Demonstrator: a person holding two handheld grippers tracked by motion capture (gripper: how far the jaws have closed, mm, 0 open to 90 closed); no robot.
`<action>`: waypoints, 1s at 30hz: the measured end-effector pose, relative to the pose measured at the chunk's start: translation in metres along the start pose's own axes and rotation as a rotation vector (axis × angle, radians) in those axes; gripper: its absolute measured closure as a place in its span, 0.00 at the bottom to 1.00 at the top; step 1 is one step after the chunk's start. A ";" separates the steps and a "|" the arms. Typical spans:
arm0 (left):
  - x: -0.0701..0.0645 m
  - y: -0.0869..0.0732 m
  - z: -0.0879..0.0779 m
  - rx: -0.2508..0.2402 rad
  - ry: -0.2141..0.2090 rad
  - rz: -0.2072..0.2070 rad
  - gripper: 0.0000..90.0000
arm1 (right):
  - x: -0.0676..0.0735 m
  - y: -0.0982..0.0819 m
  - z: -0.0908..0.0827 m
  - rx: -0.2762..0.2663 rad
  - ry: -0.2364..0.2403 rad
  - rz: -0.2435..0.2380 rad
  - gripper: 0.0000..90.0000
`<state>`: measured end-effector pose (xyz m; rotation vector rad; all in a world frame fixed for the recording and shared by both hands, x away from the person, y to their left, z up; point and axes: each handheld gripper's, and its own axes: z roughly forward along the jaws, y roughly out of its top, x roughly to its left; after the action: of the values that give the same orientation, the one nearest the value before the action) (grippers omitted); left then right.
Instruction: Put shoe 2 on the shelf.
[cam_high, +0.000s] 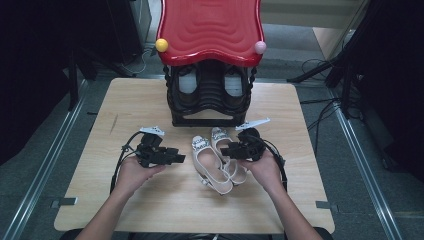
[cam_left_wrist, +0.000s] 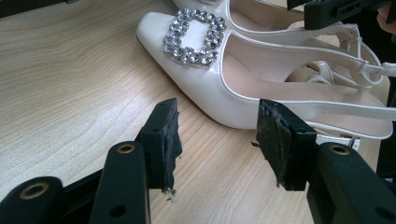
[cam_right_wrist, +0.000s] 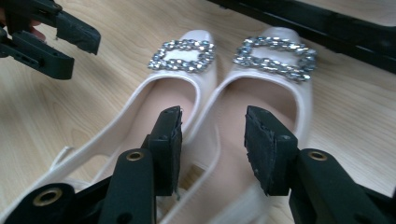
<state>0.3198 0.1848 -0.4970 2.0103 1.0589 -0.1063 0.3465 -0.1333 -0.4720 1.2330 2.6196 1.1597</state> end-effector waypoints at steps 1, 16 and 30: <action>0.000 0.000 0.000 0.001 0.003 0.000 0.55 | 0.001 0.001 0.001 0.008 0.000 -0.003 0.64; 0.002 0.000 -0.001 -0.012 0.005 -0.005 0.54 | 0.021 0.010 0.027 0.192 -0.029 -0.022 0.66; 0.007 -0.001 -0.004 -0.026 0.004 -0.011 0.53 | 0.033 0.004 0.044 0.249 -0.169 -0.089 0.74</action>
<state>0.3224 0.1919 -0.4980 1.9821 1.0688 -0.0937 0.3401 -0.0824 -0.4928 1.1762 2.7183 0.6991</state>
